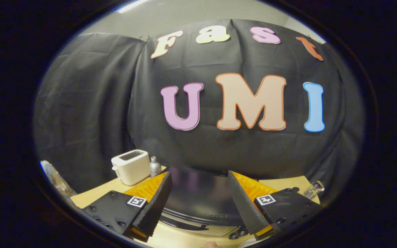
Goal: Open the toaster oven, put the food inside, and close the toaster oven door.
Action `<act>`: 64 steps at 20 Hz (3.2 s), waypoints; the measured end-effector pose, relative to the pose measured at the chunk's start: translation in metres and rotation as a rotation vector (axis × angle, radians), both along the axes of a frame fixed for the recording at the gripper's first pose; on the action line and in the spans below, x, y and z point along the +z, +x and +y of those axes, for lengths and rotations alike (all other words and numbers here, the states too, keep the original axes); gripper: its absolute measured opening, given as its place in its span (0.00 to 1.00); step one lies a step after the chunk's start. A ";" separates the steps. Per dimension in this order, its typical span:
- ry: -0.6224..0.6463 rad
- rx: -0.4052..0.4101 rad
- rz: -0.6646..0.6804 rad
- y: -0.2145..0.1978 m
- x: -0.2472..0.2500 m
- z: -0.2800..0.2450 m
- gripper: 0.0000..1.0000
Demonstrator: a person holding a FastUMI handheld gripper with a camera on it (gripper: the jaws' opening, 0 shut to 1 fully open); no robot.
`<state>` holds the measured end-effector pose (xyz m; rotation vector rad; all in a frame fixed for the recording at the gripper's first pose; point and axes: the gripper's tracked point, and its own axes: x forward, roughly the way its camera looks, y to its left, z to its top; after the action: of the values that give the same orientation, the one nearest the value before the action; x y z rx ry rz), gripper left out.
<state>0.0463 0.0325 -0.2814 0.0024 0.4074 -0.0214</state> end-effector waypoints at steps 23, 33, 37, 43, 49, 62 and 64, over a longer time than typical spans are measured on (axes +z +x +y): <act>0.100 0.008 0.221 -0.085 -0.098 0.027 0.99; 0.175 0.105 0.405 -0.167 -0.142 0.060 0.99; 0.179 0.128 0.447 -0.182 -0.157 0.067 1.00; 0.099 0.190 0.506 -0.205 -0.187 0.076 1.00; 0.100 0.176 0.581 -0.219 -0.219 0.073 1.00; 0.197 0.110 0.436 -0.190 -0.154 0.018 0.98; 0.207 0.068 0.379 -0.178 -0.132 -0.010 0.98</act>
<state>-0.1322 0.0222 -0.4131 0.1913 0.7867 0.0889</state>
